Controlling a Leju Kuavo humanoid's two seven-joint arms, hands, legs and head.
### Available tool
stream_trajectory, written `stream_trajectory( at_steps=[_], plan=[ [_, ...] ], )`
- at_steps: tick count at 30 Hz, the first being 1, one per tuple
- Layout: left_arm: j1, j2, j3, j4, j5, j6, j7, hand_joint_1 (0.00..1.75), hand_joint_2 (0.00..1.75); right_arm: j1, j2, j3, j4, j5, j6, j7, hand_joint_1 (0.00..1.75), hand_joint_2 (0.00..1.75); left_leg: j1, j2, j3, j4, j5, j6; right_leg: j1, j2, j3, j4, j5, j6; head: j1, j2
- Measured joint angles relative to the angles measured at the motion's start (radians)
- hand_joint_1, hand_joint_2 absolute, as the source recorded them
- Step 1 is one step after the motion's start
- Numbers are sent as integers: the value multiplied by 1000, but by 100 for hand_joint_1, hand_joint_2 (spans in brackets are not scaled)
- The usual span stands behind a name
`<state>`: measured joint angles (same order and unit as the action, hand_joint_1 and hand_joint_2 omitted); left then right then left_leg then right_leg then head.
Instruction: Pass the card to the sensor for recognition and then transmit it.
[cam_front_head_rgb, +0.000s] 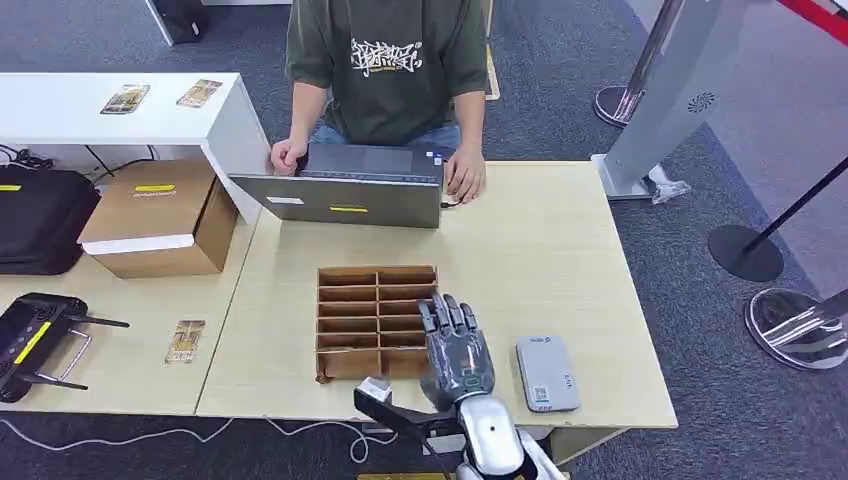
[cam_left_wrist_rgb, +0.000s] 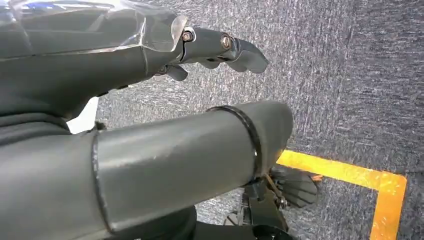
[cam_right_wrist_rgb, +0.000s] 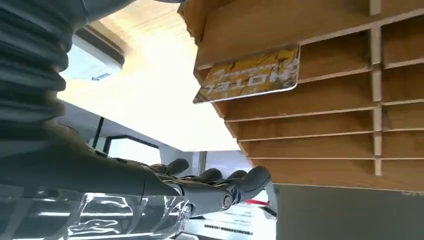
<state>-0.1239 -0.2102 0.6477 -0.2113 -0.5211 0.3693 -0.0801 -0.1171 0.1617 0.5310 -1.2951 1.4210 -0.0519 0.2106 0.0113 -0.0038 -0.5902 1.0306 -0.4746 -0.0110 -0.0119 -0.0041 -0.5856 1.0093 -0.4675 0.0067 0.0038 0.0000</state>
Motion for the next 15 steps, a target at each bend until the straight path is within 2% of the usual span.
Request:
stream_trajectory(
  at_steps=[15],
  plan=[
    [-4, -3, 0, -2, 2, 0, -4, 0, 0, -34, 2, 27, 57, 12, -7, -19, 0, 175, 0, 0, 0, 0, 0, 0, 0, 0, 0, 0, 0, 0, 0, 0]
  ],
)
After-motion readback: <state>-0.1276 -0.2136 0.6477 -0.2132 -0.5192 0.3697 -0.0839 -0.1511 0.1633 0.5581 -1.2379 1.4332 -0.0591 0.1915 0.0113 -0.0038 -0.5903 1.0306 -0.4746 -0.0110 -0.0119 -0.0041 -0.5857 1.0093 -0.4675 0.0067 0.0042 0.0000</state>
